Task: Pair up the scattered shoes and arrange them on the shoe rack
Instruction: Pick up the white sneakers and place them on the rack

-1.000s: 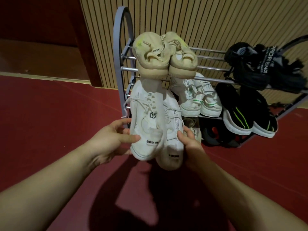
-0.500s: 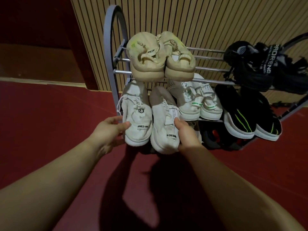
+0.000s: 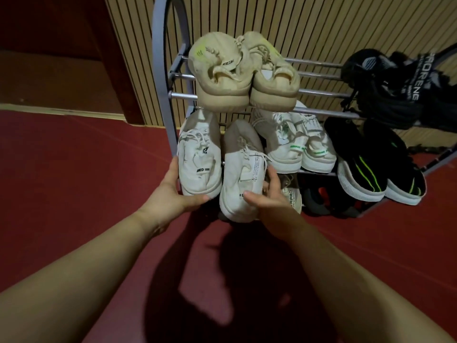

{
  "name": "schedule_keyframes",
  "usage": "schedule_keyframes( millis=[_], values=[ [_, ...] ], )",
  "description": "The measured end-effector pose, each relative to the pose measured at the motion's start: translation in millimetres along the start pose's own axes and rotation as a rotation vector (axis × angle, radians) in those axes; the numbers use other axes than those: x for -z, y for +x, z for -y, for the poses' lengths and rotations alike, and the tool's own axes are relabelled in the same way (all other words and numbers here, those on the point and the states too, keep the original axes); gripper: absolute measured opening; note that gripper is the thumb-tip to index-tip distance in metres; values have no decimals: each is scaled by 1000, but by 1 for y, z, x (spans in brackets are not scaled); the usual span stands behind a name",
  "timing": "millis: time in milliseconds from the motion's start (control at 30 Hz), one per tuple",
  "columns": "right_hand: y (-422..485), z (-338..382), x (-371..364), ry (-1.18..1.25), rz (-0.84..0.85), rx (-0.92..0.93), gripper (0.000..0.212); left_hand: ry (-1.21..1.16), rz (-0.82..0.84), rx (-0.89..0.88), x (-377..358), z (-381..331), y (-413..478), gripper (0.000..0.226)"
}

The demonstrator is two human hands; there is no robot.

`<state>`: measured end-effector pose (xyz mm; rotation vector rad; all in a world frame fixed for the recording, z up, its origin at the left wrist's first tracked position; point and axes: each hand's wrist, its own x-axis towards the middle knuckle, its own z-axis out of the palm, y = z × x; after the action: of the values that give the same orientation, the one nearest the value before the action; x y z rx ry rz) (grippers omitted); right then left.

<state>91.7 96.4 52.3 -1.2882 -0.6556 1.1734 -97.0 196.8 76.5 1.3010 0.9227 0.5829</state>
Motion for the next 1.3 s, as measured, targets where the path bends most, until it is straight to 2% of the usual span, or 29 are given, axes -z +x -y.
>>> schedule_keyframes(
  millis=[100, 167, 267, 400, 533, 633, 767, 900, 1133, 1300],
  values=[
    [-15, 1, 0, -428, 74, -3, 117, 78, -50, -9, 0, 4, 4, 96],
    [-19, 2, -1, -692, 39, 79, 119, 122, -69, -12, 2, 6, 5, 89],
    [-18, 6, -7, -806, -11, 185, 120, 133, -95, 6, 5, 10, 10, 93],
    [-4, 18, -3, -858, 26, 197, 118, 20, -103, 40, 8, 7, 21, 79],
    [13, 25, -2, -841, 39, 204, 115, 14, -158, 55, 10, 5, 41, 98],
    [28, 27, -1, -873, 43, 188, 115, 104, -192, 101, 16, 13, 62, 109],
    [41, 27, 5, -922, 52, 150, 116, 356, -221, 174, 1, -13, 57, 87],
    [38, 20, 6, -869, 37, 148, 115, 577, -201, 166, 0, -19, 53, 87],
    [30, 23, -4, -925, -76, 184, 118, 721, -133, 166, -1, -25, 40, 96],
    [27, 19, -14, -908, -185, 96, 119, 812, -99, 217, -10, -48, 37, 103]
  ],
)
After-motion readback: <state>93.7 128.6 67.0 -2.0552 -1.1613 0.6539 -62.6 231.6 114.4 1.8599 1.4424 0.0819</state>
